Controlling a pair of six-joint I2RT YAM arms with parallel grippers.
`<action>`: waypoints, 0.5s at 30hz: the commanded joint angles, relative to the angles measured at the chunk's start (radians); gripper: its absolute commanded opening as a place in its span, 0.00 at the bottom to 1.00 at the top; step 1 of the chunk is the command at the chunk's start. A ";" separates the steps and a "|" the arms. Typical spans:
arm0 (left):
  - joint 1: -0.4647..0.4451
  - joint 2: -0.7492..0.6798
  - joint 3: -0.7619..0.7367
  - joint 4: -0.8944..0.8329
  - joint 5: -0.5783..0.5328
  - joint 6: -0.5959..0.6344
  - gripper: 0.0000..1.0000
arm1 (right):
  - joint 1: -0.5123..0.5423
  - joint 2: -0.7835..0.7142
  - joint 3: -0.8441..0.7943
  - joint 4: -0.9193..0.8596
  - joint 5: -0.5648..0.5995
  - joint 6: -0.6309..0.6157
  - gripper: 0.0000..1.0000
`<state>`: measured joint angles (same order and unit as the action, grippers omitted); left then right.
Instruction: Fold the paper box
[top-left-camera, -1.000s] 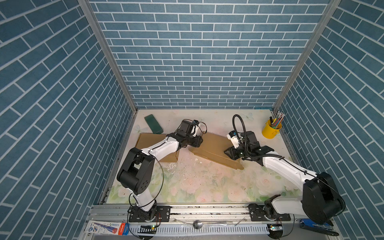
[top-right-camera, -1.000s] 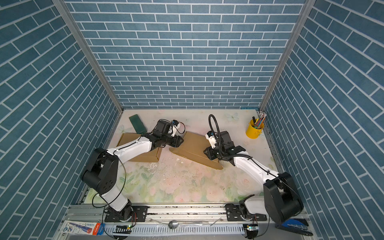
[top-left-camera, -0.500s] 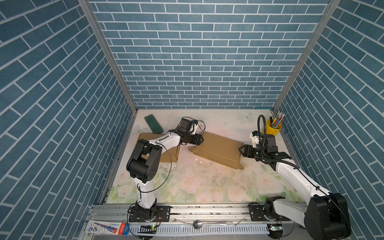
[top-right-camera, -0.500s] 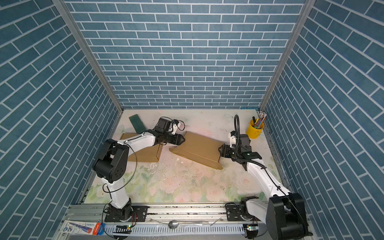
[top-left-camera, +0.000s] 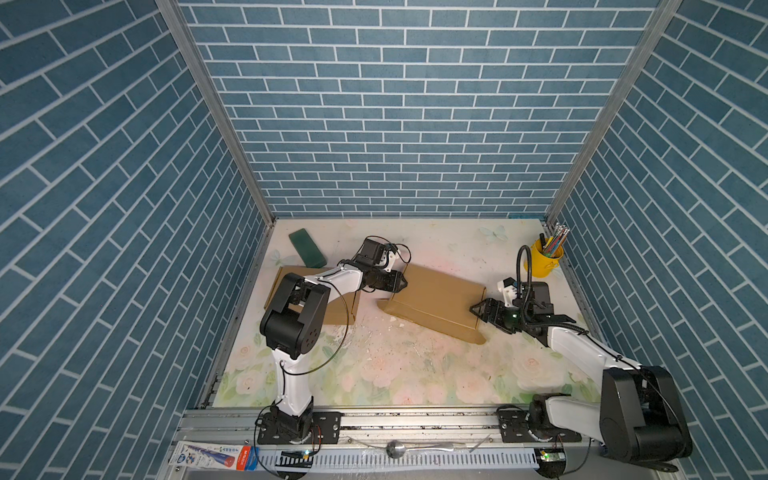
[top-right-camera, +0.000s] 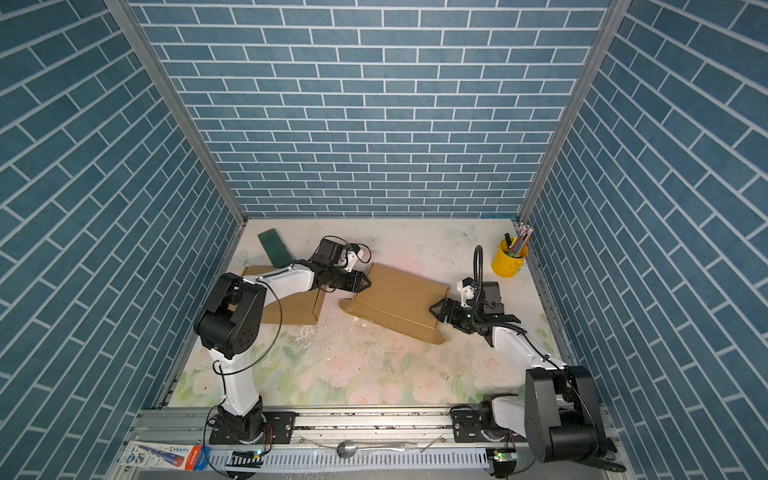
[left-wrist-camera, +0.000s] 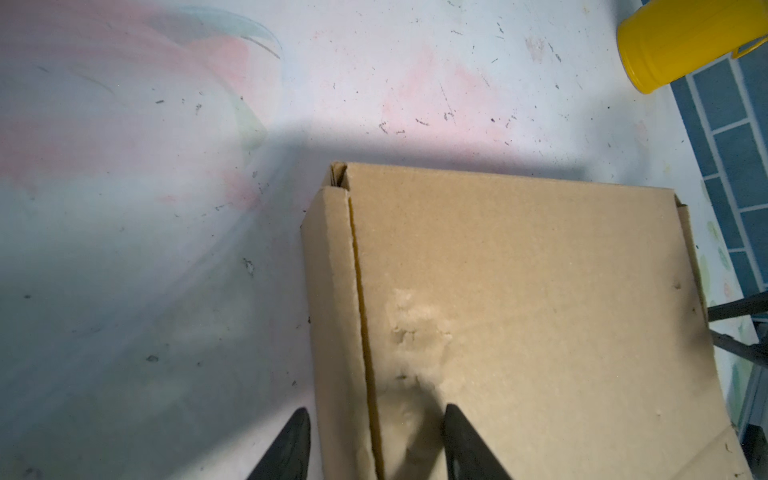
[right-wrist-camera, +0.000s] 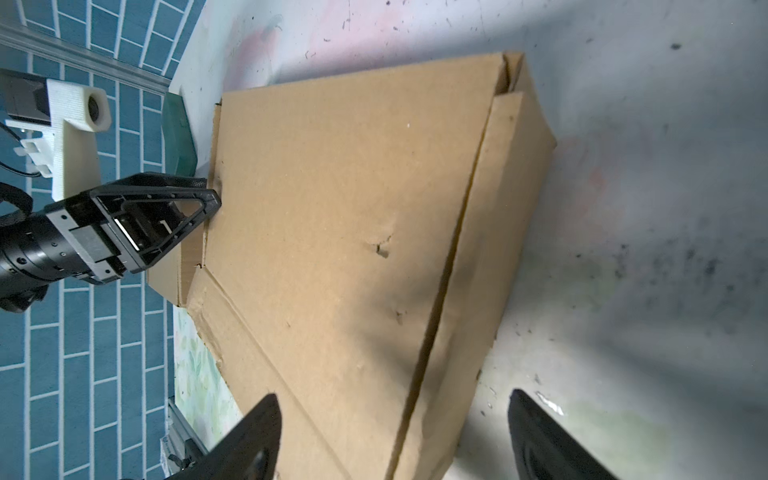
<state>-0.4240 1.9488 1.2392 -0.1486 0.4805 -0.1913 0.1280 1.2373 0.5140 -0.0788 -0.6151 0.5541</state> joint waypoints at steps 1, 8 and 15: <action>0.028 0.062 -0.003 -0.081 -0.038 -0.004 0.48 | -0.006 0.030 -0.050 0.134 -0.069 0.106 0.86; 0.063 0.106 0.017 -0.154 0.003 0.019 0.39 | -0.007 0.074 -0.073 0.215 -0.107 0.158 0.89; 0.101 0.171 0.066 -0.250 0.065 0.053 0.31 | -0.007 0.092 -0.075 0.219 -0.130 0.163 0.99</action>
<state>-0.3569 2.0285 1.3312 -0.2321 0.6411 -0.1734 0.1249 1.3167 0.4576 0.1127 -0.7197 0.6849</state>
